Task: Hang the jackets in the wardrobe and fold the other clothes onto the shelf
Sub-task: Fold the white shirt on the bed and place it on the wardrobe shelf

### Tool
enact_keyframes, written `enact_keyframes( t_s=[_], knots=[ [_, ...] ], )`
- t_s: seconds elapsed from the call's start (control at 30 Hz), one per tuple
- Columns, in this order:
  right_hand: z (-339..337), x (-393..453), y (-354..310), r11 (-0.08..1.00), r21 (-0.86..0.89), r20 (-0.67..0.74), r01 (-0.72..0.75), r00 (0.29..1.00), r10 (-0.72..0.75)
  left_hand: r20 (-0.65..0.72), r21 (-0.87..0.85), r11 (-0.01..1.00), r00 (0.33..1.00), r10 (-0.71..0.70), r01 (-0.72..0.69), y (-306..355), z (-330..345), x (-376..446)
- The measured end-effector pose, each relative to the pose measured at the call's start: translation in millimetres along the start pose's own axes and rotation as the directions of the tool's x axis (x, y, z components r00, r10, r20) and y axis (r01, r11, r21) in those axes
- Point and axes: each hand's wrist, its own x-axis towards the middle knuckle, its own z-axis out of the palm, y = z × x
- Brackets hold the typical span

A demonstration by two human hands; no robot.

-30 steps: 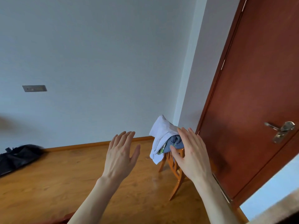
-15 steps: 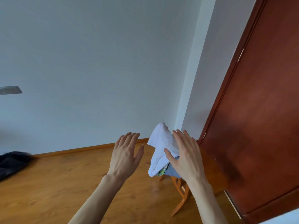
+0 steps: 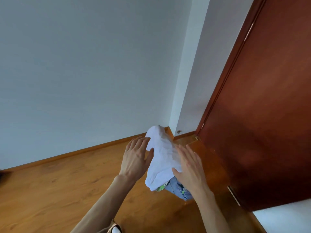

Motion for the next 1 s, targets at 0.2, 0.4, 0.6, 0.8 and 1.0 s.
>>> enact_keyframes(
  t_s=[0.2,0.4,0.6,0.8,1.0],
  knots=[
    [58,28,-10,0.994,-0.033,0.138,-0.099,0.985,0.103,0.155,-0.038,0.997,0.985,0.077,-0.072,-36,36,37],
    [82,51,-36,0.969,-0.061,0.039,-0.241,0.969,0.244,0.306,-0.102,0.984,0.936,0.171,-0.147,-80,61,66],
    [78,47,-41,0.974,0.022,-0.045,-0.226,0.973,0.227,0.399,-0.168,0.962,0.878,0.265,-0.214,-104,74,83],
    [44,57,-59,0.912,0.239,-0.283,-0.334,0.874,0.395,0.475,-0.263,0.933,0.808,0.348,-0.247,-105,65,104],
    [-40,119,-77,0.838,0.471,-0.521,-0.277,0.680,0.517,0.544,-0.429,0.879,0.718,0.434,-0.207,-73,34,131]
  ],
)
